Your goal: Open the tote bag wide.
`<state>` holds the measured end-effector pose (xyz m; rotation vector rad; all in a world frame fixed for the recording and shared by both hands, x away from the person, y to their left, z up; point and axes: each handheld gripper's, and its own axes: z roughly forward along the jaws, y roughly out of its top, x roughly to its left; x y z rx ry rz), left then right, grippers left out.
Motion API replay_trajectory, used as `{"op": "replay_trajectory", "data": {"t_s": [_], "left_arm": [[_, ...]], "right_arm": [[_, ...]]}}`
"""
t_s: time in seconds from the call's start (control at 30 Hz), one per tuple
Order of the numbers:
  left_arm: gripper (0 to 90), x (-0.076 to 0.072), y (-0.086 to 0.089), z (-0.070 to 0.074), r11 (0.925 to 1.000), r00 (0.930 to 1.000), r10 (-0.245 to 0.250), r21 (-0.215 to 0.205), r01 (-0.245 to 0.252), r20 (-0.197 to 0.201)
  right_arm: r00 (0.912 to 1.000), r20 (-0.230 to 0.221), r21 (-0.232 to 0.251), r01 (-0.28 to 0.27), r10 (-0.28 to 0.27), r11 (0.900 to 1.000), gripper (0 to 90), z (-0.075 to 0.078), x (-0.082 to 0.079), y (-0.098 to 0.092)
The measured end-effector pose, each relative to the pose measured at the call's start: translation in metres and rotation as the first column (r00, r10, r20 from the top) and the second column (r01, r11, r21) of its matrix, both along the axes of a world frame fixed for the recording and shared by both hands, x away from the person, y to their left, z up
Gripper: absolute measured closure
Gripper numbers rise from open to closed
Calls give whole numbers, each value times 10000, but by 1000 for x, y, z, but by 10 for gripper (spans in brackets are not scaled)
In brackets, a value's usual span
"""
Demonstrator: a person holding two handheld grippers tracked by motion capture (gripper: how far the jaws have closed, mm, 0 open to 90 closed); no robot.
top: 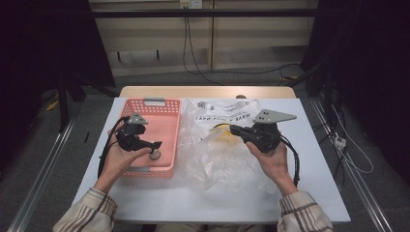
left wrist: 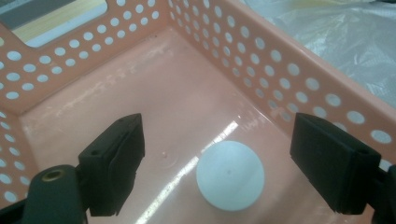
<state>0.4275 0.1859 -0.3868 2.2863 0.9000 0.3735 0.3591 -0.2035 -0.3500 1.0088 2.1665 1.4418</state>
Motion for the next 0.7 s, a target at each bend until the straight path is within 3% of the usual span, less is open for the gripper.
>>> {"op": "replay_trajectory", "data": {"t_s": [0.1,0.17,0.27,0.4,0.6,0.67,0.7], "left_arm": [[178,2,0,-2,10000,10000,7,-43,-7,78],[179,3,-2,-3,9997,9999,-39,245,36,130],[177,2,-3,-2,9999,9998,-112,-10,112,173],[178,2,-4,-3,9995,9995,-241,226,237,181],[189,10,-5,-9,9978,9978,-613,247,619,-263],[188,12,-6,-11,9960,9973,-619,624,642,-390],[188,14,-5,-13,9945,9944,-873,534,906,-600]], "right_arm": [[10000,-34,10,10,-10,10000,900,-1,0,0],[10000,-32,14,3,-3,10000,900,-1,0,1],[10000,-38,-4,-8,8,10000,900,-1,0,1],[10000,-61,59,-8,8,10000,900,-1,1,1],[9999,-166,-63,-22,21,10000,900,-5,4,4],[9998,-170,-128,-64,62,9999,900,-5,4,5],[9998,-170,-128,-64,62,9999,900,-5,4,5]]}}
